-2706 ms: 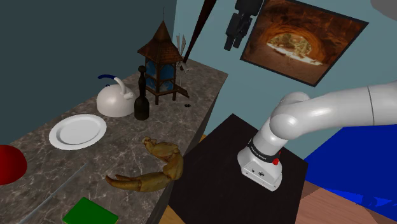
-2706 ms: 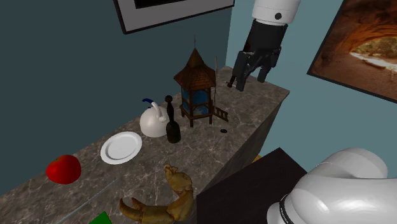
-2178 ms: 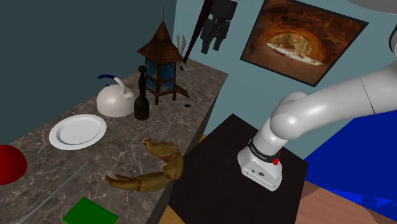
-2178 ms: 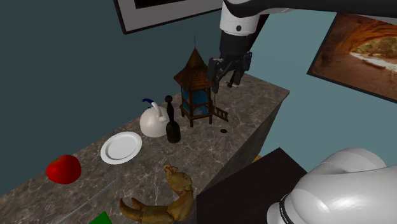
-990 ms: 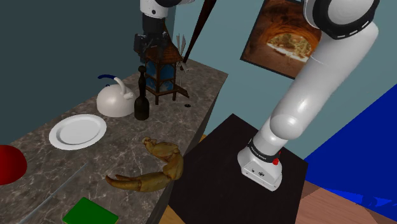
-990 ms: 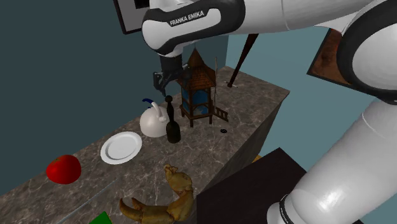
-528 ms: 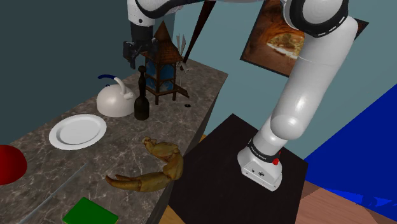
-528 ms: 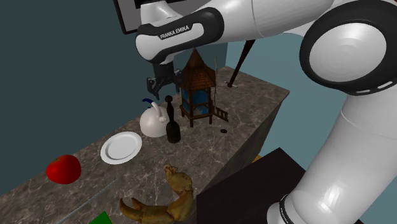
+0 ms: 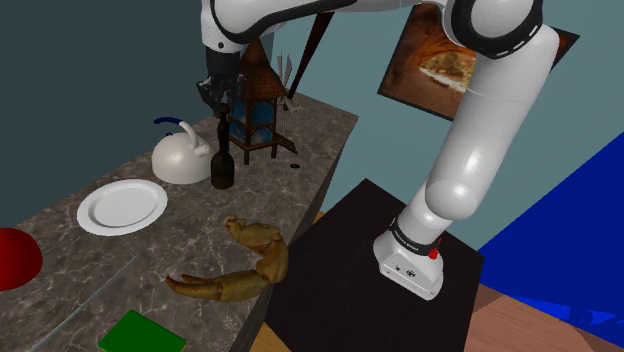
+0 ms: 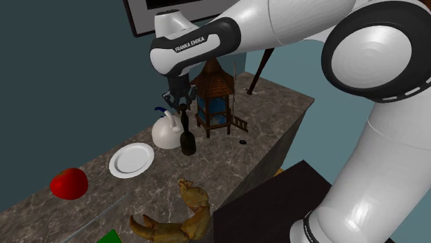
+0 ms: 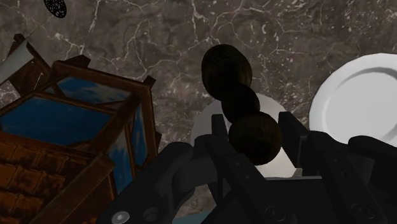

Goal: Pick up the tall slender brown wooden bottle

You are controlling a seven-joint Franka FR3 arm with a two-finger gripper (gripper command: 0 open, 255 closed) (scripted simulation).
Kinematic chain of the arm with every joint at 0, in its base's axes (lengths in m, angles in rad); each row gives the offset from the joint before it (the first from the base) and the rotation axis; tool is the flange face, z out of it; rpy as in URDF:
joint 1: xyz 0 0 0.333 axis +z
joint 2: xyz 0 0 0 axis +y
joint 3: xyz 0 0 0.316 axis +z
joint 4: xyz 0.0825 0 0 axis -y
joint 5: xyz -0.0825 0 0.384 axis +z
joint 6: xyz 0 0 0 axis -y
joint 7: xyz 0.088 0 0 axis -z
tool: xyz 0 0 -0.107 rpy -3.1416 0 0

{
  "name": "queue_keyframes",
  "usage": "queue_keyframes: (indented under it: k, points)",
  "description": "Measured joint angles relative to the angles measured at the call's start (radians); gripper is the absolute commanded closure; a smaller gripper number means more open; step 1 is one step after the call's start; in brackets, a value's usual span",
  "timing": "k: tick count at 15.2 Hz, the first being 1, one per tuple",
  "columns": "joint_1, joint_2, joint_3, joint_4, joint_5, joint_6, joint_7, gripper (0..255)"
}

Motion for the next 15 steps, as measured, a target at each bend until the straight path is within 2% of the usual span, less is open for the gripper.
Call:
queue_keyframes:
  k: [7,15]
  points:
    - [0.000,-0.001,0.000,-0.001,0.000,0.001,0.000,255]
    - [-0.002,-0.022,0.002,0.063,0.010,-0.084,-0.008,255]
